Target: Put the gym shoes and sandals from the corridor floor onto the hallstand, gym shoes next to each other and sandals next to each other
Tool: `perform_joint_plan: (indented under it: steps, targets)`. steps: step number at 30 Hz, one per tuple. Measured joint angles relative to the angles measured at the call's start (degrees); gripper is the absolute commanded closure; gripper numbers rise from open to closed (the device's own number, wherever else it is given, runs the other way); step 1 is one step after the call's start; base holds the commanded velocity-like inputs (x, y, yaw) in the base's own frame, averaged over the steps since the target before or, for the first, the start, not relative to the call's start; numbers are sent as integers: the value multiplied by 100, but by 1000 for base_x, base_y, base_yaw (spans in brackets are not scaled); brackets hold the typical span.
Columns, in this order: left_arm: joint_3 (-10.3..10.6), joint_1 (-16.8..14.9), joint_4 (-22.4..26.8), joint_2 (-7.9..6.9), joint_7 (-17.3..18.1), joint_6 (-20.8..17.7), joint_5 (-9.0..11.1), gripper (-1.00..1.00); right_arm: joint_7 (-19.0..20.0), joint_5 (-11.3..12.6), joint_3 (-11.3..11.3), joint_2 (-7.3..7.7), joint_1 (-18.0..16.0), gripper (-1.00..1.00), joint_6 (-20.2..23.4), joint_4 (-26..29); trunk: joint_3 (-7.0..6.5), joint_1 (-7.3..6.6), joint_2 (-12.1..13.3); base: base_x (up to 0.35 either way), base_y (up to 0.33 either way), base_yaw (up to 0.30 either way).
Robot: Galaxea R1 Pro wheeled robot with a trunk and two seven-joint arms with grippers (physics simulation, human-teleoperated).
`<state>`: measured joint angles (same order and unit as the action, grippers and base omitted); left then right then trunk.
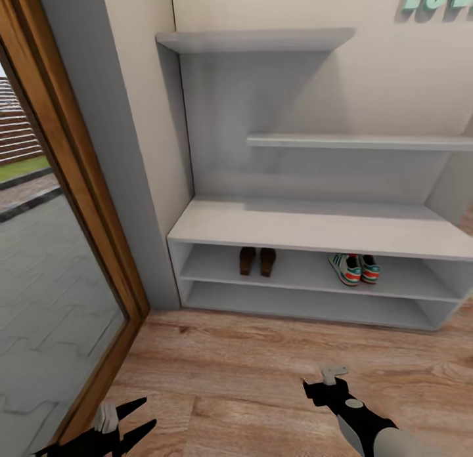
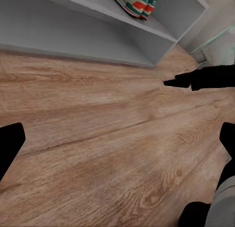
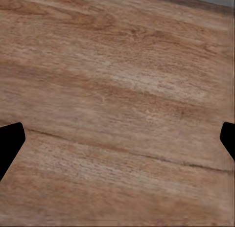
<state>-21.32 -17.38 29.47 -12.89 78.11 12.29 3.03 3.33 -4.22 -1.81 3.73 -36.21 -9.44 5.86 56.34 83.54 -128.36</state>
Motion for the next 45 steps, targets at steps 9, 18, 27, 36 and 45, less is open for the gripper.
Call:
perform_joint_plan:
  steps: [9, 18, 27, 36, 45]
  targets:
    - [-10, 13, -137, -36, -426, 35, 12, -100, -3, 1, 0, 10, 367, -100, -416, -22, -161, -198, 361, 0, 0, -253]
    - [-6, 91, -217, -32, -990, 82, 17, -100, -9, 13, 5, 19, 594, -100, -547, -28, -323, -395, 722, 0, 0, -283]
    - [-2, 186, -331, -4, -1937, 111, 32, -100, -22, 30, 14, 62, 851, -100, -580, -34, -485, -593, 1083, 0, 0, -291]
    - [-3, 194, -686, 5, -2421, 413, 39, -100, -24, 27, 20, 68, 998, -100, -1083, -51, -646, -791, 1444, 0, 0, -293]
    - [-1, 195, -799, 14, -2630, 564, 43, -100, -45, 17, 16, 34, 1041, -100, -1216, -68, -808, -989, 1805, 0, 0, -259]
